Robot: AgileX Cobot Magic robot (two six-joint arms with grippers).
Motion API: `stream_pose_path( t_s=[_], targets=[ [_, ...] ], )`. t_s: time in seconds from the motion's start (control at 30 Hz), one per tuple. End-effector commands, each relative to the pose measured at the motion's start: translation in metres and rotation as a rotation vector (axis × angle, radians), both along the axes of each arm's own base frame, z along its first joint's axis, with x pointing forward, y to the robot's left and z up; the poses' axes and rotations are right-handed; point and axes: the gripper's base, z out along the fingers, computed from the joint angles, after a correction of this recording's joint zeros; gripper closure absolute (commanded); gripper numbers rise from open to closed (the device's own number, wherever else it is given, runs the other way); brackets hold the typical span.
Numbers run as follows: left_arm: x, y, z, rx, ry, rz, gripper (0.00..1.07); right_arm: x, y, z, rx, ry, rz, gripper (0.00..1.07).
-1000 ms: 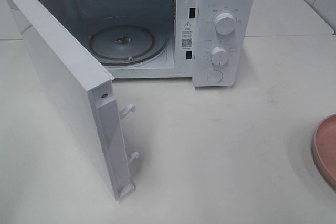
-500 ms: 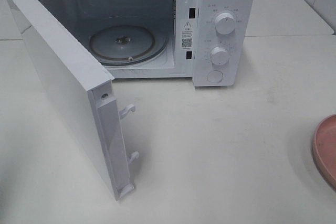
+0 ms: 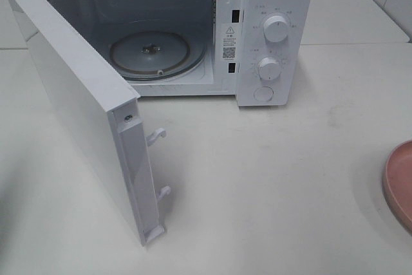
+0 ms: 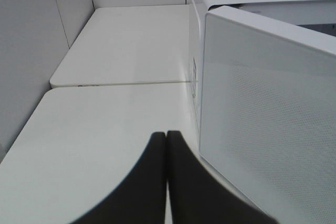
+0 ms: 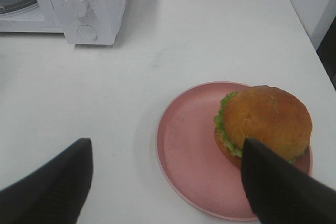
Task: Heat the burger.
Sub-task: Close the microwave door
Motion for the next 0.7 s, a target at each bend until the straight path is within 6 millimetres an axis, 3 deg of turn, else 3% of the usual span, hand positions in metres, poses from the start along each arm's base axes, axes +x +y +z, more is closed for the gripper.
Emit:
stream_pose_path(
  t_s=[0.03, 0.33, 0.7],
  targets=[
    [0.007, 0.001, -0.004, 0.012, -0.039, 0.005, 1.07, -0.004, 0.000, 0.000, -0.006, -0.038, 0.003, 0.31],
    [0.029, -0.006, -0.019, -0.003, -0.012, -0.055, 1.07, -0.004, 0.000, 0.000, -0.006, -0.038, 0.003, 0.31],
    [0.051, -0.029, -0.037, -0.065, -0.025, -0.292, 1.07, -0.004, 0.000, 0.000, -0.006, -0.038, 0.003, 0.31]
  ],
)
